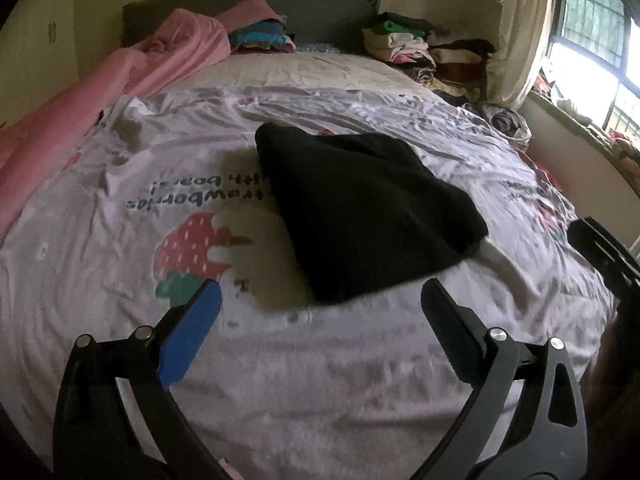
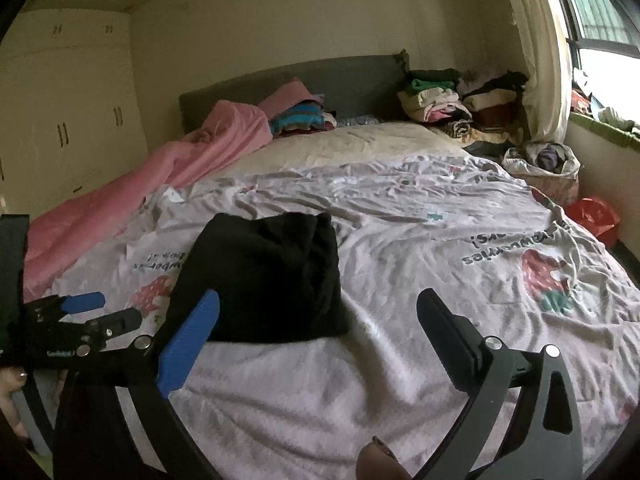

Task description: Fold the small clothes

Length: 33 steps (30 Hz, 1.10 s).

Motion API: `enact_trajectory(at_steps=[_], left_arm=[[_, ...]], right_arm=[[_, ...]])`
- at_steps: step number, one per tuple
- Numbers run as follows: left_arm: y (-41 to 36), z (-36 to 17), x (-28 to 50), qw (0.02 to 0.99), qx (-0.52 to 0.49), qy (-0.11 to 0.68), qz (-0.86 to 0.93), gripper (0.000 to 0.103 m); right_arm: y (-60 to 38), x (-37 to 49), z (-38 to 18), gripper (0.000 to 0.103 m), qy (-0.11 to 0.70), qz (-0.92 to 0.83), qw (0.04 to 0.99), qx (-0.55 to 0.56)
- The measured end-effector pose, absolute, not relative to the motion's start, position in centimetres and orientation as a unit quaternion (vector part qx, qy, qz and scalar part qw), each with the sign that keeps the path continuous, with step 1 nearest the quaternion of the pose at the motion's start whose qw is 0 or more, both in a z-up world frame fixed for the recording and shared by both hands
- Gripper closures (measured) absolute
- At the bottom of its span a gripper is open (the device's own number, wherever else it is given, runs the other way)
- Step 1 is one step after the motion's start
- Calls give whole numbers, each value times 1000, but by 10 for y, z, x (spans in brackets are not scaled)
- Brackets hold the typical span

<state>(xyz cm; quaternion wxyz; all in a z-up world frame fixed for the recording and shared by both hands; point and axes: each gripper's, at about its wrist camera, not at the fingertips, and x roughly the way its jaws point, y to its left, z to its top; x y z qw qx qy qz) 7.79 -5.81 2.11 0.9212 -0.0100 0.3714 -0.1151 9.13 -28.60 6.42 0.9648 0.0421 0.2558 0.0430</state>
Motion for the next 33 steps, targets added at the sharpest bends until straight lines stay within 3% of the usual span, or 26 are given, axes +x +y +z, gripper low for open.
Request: enact_trajectory(at_steps=[13, 20, 33], left_arm=[[-32, -14, 22, 930, -22, 353, -103, 10], [-15, -33, 23, 921, -47, 374, -96, 10], [-11, -33, 22, 921, -51, 375, -95, 10]], right_arm=[[-254, 43, 33, 4, 247, 24, 969, 15], [-236, 46, -4, 4, 318, 17, 948, 0], [-231, 45, -6, 4, 320, 11, 947, -9]])
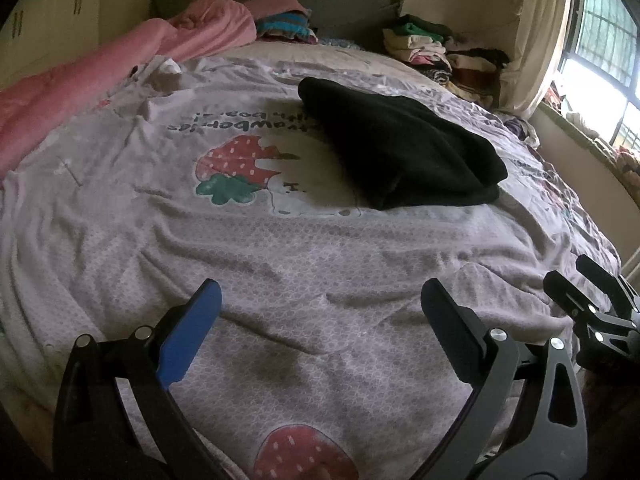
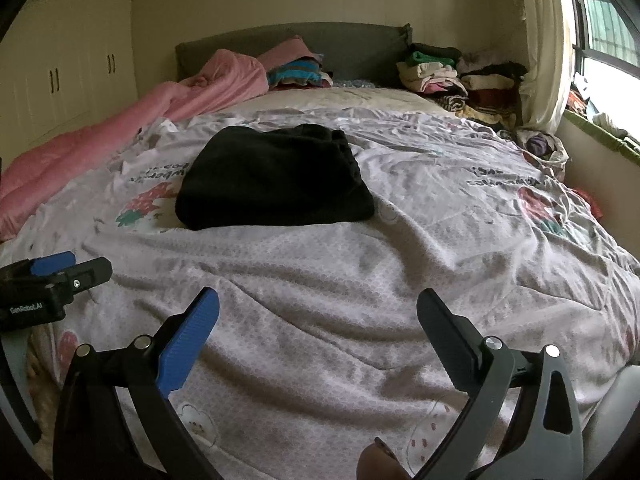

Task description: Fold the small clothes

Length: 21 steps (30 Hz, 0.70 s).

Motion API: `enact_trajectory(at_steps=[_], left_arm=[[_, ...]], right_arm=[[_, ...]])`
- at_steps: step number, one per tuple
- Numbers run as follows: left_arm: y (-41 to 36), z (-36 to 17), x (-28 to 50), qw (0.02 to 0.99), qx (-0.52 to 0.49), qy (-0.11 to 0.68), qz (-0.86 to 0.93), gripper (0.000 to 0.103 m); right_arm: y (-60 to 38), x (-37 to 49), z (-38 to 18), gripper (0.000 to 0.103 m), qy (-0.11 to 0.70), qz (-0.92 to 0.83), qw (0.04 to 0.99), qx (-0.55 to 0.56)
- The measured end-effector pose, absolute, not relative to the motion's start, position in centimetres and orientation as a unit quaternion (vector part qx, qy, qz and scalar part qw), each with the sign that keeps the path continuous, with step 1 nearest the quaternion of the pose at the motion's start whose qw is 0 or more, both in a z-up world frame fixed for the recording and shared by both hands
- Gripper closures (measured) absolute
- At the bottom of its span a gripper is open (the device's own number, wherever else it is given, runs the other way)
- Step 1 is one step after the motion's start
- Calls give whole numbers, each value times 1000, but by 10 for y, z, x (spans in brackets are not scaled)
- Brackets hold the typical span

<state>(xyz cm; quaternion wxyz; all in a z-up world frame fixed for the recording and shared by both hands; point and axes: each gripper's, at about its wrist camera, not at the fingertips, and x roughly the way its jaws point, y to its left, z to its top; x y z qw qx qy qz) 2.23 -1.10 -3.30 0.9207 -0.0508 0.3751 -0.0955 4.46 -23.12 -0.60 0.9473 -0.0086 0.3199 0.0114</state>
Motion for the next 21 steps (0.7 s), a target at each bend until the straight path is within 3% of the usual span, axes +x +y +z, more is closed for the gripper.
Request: enact_trajectory(at_steps=[21], left_arm=[[-10, -30, 21, 923, -37, 376, -77, 10]], right_arm=[[-235, 42, -7, 4, 322, 11, 947, -8]])
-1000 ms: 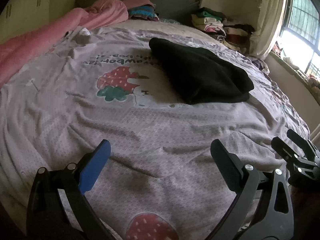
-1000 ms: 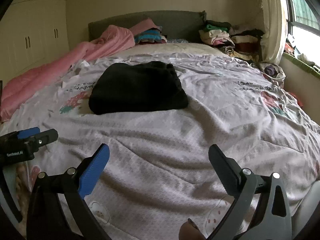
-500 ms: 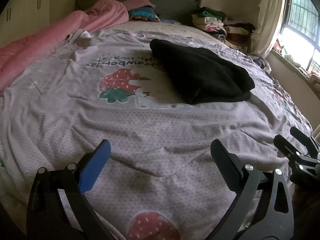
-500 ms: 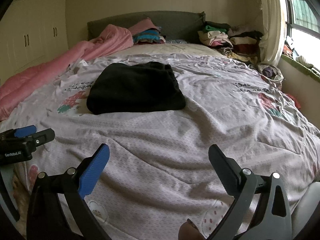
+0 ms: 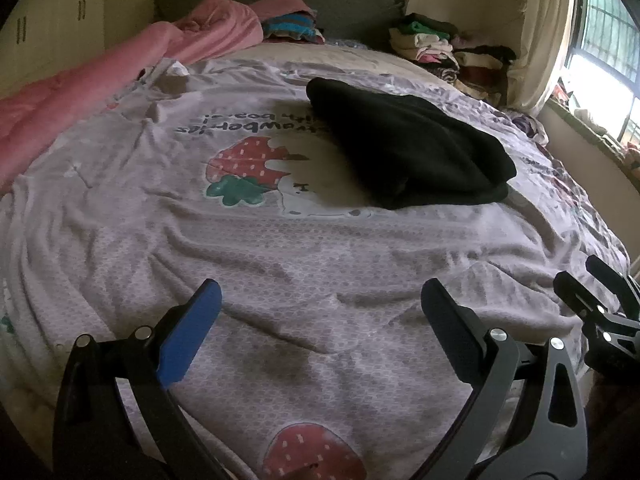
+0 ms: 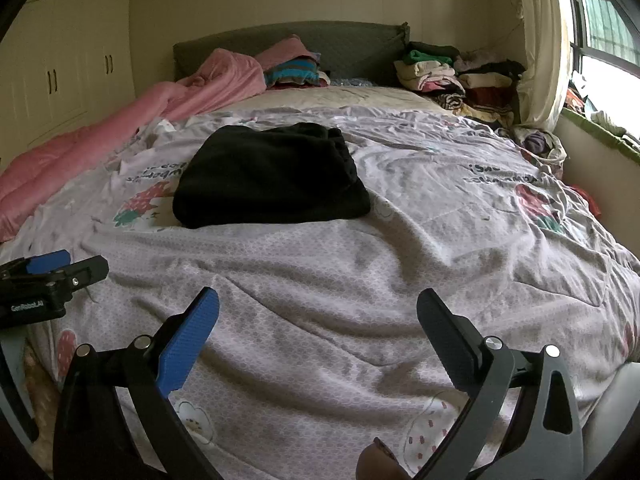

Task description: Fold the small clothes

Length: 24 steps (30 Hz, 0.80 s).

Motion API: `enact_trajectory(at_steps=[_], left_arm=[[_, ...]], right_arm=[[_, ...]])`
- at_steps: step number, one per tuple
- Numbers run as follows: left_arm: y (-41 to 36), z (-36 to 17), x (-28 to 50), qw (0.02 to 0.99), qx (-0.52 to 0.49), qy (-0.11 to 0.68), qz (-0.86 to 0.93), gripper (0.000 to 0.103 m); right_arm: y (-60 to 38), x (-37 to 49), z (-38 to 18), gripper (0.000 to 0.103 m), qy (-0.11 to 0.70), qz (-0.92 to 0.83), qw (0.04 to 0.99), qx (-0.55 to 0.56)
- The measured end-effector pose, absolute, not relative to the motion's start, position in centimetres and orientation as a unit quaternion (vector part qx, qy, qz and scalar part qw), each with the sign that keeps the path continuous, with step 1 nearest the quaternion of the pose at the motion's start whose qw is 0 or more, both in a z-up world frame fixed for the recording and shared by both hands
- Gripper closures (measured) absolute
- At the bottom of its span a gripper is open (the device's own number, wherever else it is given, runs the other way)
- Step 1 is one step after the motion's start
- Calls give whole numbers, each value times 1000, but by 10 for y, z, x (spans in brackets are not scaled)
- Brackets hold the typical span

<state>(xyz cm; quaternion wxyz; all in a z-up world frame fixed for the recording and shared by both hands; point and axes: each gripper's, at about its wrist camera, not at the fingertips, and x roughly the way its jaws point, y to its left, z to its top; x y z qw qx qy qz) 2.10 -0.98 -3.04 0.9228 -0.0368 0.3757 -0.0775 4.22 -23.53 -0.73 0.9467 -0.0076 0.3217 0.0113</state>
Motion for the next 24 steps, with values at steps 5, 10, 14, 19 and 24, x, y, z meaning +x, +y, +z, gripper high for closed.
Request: enact_trajectory(at_steps=[5, 10, 14, 19, 24], left_arm=[[-11, -31, 22, 922, -32, 379, -71, 10], [-10, -31, 22, 922, -32, 379, -71, 10], [-10, -31, 22, 922, -32, 379, -70, 10], [-10, -31, 22, 922, -32, 379, -69, 9], [-10, -31, 22, 923, -31, 378, -69, 9]], right_arm=[[-236, 41, -8, 4, 322, 11, 947, -7], [-236, 41, -8, 4, 323, 11, 946, -7], [-237, 41, -8, 4, 322, 10, 947, -8], [-236, 41, -8, 4, 324, 11, 946, -7], [-236, 41, -8, 4, 323, 10, 946, -8]])
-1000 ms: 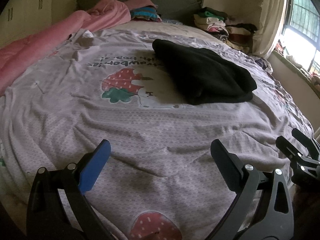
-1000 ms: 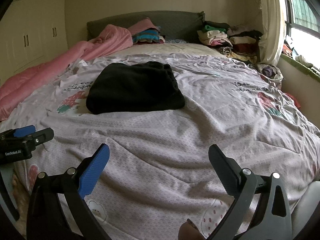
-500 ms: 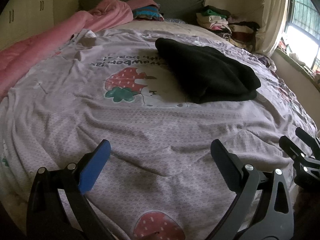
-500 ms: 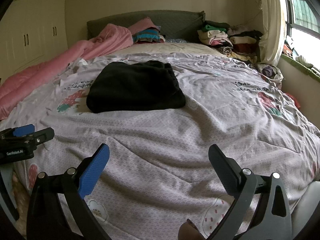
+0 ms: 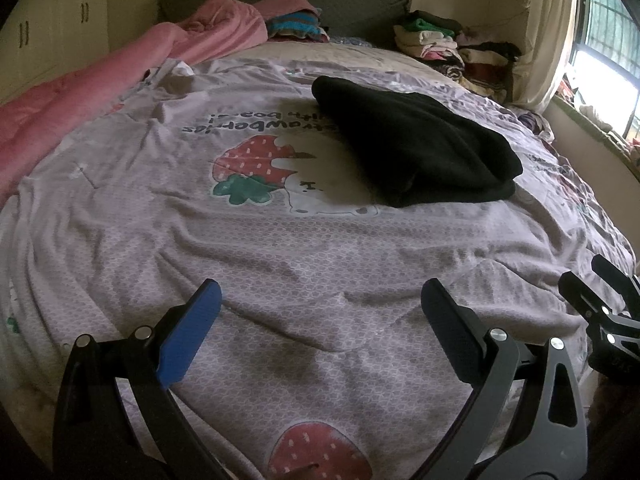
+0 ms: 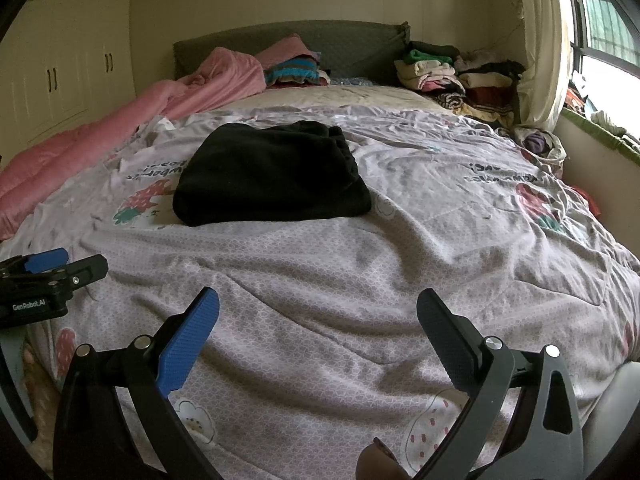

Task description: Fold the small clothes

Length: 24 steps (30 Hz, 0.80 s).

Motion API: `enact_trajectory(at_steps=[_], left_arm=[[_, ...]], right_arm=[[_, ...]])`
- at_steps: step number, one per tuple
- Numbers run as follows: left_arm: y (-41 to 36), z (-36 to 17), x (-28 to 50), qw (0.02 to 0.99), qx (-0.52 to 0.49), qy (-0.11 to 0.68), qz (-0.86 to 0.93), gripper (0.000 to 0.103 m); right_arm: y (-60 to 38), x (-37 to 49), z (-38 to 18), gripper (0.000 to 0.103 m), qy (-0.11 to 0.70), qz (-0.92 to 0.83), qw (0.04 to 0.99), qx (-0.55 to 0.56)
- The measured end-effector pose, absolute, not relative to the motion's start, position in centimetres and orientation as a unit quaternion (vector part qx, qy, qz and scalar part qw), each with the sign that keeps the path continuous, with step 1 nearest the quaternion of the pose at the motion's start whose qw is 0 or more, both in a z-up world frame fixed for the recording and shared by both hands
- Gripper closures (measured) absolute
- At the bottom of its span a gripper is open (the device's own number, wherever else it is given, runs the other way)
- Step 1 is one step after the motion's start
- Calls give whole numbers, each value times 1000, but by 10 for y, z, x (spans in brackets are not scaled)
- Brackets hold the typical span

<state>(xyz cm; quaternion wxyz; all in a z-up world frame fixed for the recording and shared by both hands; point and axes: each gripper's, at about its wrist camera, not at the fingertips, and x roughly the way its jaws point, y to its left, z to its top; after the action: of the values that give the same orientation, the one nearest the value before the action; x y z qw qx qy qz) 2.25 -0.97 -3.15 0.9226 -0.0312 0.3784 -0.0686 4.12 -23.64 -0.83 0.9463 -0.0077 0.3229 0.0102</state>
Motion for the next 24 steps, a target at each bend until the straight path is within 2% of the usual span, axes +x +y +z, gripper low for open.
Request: enact_trajectory(at_steps=[24], left_arm=[[-5, -32, 22, 919, -41, 385, -68, 9]], right_arm=[[-238, 41, -7, 4, 322, -7, 947, -3]])
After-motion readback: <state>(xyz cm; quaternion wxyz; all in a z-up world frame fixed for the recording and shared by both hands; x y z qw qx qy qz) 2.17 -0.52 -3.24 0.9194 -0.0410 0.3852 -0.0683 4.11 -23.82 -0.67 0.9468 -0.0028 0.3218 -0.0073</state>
